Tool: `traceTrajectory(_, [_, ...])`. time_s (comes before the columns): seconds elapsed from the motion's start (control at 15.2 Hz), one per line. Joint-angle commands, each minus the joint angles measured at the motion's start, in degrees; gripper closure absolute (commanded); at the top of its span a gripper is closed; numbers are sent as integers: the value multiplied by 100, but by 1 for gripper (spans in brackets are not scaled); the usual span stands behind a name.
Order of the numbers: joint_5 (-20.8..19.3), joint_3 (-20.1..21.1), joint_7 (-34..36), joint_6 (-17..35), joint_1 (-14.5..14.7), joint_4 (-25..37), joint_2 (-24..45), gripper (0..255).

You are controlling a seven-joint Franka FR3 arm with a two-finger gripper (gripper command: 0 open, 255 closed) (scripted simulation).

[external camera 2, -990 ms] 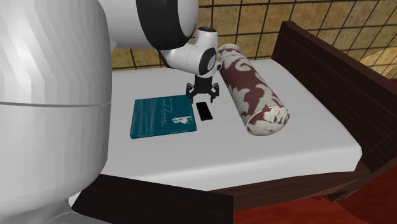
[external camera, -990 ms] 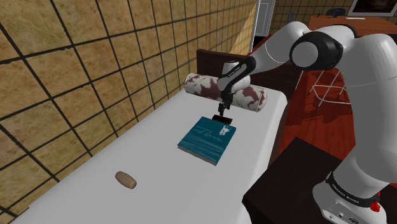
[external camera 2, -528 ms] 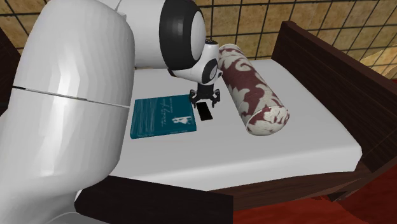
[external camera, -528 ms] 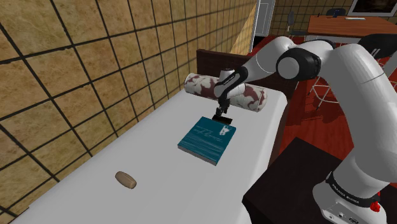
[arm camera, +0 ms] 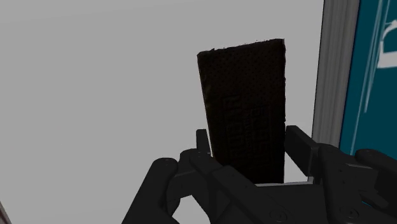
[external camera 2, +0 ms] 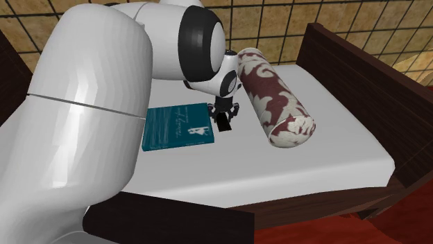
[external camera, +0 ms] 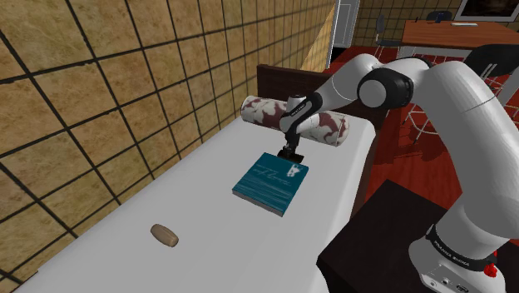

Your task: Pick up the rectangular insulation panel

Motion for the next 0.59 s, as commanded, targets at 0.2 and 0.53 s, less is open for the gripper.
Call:
traceTrajectory(0.2, [1, 1, 3, 4, 2, 7, 15, 255])
traceTrajectory(0.53, [-9, -11, 8, -86, 4, -26, -106, 255])
